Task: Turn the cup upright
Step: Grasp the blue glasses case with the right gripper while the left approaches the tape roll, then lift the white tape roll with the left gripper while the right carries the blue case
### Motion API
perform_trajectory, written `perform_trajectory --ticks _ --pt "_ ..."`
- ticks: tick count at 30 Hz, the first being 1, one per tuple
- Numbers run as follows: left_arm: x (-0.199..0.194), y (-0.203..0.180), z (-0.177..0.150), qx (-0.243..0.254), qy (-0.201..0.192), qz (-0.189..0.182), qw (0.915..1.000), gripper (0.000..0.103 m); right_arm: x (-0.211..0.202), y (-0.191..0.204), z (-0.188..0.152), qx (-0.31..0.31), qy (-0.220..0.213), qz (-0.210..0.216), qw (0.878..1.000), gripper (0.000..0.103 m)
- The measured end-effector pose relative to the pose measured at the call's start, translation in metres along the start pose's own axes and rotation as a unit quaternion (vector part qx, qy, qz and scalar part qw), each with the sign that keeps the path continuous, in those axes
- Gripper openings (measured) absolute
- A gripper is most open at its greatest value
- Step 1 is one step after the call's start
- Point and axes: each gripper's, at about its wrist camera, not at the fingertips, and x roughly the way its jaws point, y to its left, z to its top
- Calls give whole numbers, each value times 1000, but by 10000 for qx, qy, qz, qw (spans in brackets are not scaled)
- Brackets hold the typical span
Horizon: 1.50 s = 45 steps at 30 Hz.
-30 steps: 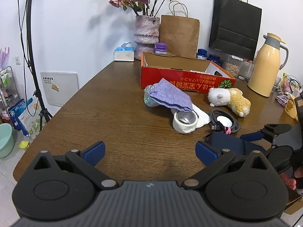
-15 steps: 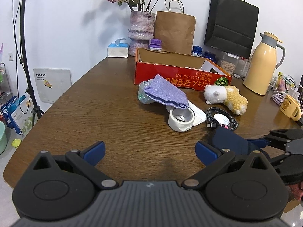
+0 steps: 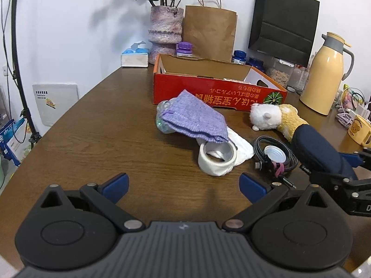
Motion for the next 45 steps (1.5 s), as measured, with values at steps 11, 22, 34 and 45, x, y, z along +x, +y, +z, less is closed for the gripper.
perform_trajectory --ticks 11,22,34,45 --pt "45 -24 11 232 -35 30 9997 103 17 -26 3 305 -144 -261 9991 64" --pt "77 -31 17 239 71 18 9997 74 30 -30 6 407 -213 -288 9985 64" --pt "72 -27 13 237 197 -208 9993 49 36 -28 6 578 -272 -274 9976 64" --pt "44 -23 15 130 205 -509 9984 49 29 -27 6 708 -378 -293 9963 64"
